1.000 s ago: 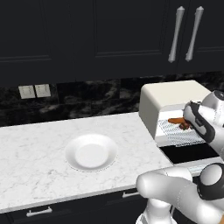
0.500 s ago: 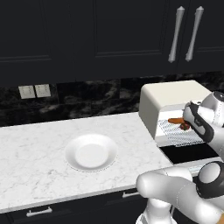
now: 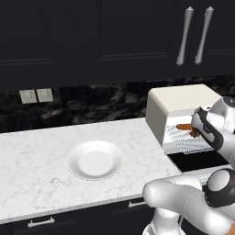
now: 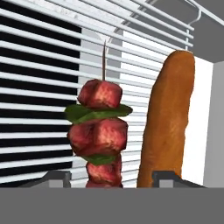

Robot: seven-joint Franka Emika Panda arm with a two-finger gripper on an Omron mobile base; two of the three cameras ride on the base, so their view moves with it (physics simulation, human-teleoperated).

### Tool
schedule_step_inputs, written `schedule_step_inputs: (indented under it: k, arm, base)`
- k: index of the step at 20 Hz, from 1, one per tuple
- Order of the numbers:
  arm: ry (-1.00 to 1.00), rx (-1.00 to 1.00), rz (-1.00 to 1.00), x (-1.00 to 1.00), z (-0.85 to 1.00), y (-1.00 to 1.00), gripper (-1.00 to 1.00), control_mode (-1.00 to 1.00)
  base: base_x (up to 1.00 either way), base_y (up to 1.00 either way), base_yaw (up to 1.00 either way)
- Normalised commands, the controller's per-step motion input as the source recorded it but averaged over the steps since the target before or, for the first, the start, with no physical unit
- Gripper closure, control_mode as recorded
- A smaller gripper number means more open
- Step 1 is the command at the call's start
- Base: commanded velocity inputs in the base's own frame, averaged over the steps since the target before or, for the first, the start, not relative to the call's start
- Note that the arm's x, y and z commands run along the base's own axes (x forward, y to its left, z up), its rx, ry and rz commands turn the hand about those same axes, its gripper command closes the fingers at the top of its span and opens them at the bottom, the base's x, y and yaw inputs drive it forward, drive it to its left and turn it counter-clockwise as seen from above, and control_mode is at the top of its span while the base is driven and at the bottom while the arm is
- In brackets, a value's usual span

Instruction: Pick up the kebab skewer and baguette bread, and place them inside the toaster oven. Close the toaster oven door and start by setting the timer.

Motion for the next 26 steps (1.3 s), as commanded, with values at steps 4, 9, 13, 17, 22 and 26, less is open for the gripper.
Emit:
schedule_step_inputs:
  k: [4, 9, 13, 17, 22, 26]
  arm:
    - [0.01, 0.0, 0.0, 0.0, 0.0, 0.0, -1.0, -1.0]
    - [0.0, 0.03, -0.03, -0.27, 0.07, -0.12, -1.0, -1.0]
    - [0.0, 0.09, -0.13, -0.51, 0.23, -0.1, -1.0, -1.0]
    - [0.0, 0.22, -0.17, -0.62, 0.11, -0.14, -1.0, -1.0]
    - [0.0, 0.25, -0.18, -0.45, 0.09, -0.17, -1.0, -1.0]
    - [0.0, 0.22, -0.2, -0.21, 0.02, -0.09, -1.0, -1.0]
  base:
    - [0.0, 0.0, 0.0]
    - [0.0, 0.0, 0.0]
    - [0.0, 0.0, 0.0]
    - [0.0, 0.0, 0.0]
    - [0.0, 0.0, 0.0]
    - [0.0, 0.0, 0.0]
